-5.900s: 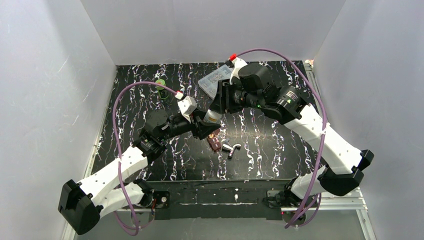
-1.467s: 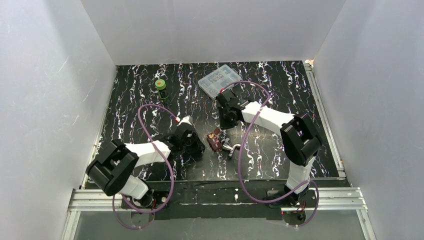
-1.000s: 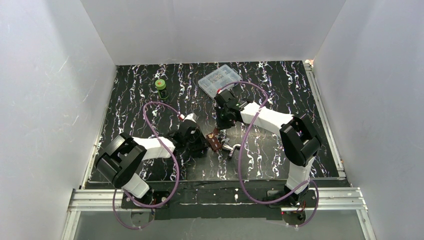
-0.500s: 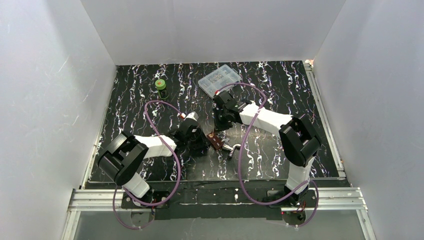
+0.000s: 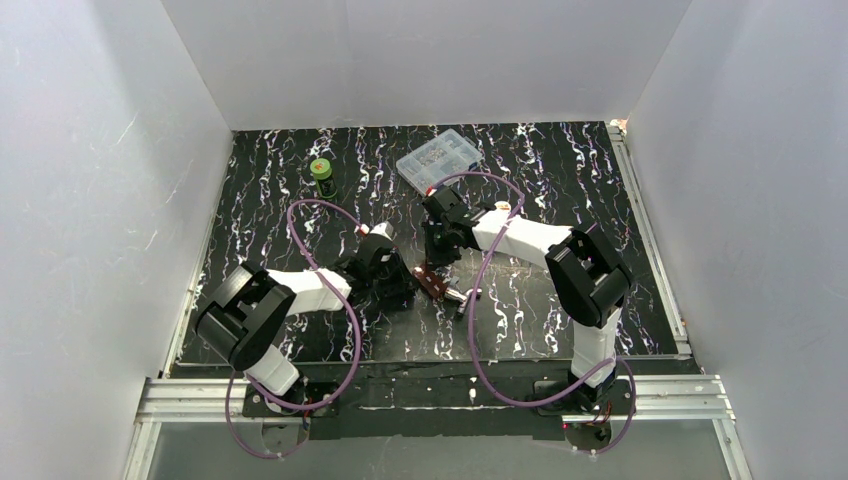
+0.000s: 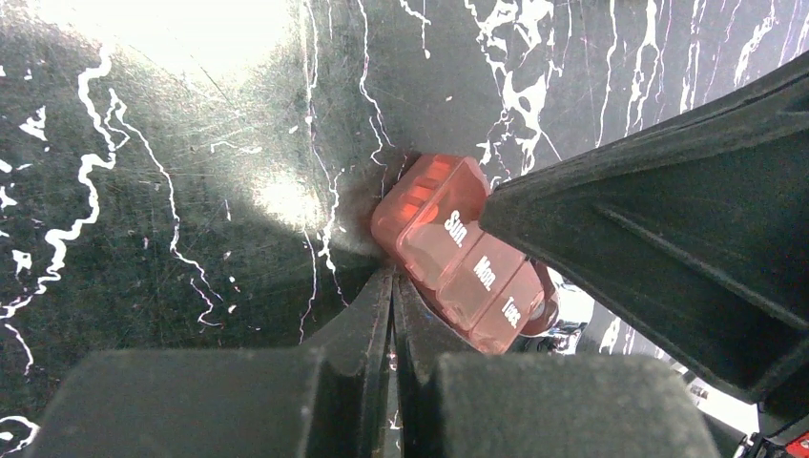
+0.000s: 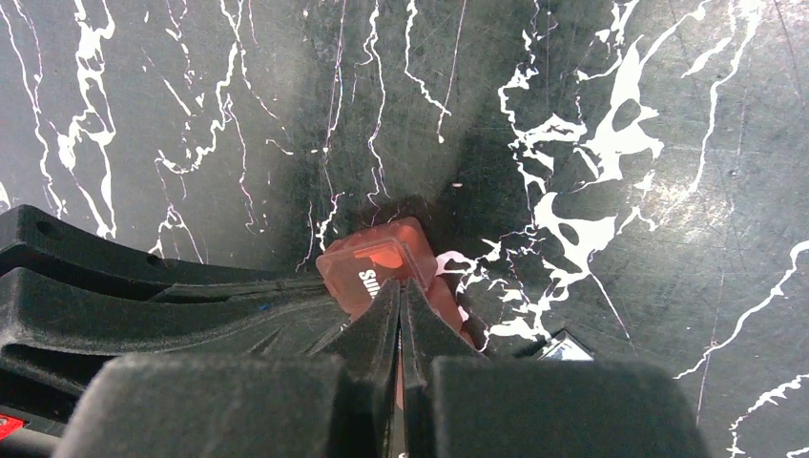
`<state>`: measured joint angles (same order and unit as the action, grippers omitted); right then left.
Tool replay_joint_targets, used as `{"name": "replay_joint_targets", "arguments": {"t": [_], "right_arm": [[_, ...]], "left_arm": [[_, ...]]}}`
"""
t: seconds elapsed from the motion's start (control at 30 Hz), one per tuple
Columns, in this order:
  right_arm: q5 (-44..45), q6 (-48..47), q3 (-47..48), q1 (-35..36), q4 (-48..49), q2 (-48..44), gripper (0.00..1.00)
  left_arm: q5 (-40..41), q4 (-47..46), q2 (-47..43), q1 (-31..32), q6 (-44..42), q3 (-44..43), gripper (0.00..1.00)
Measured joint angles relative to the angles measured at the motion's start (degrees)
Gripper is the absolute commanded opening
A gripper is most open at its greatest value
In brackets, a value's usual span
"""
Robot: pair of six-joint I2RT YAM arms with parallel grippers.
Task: Sort the pills into containers
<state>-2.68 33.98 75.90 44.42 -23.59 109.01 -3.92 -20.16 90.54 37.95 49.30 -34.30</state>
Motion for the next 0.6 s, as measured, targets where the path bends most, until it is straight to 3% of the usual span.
{"name": "replay_joint_targets", "arguments": {"t": [0.6], "right_arm": [[0.59, 0.59, -0.35, 1.90, 1.55, 0.22, 0.03]], "left_arm": [[-0.44, 2.40, -0.11, -1.46, -1.95, -1.09, 0.00]]}}
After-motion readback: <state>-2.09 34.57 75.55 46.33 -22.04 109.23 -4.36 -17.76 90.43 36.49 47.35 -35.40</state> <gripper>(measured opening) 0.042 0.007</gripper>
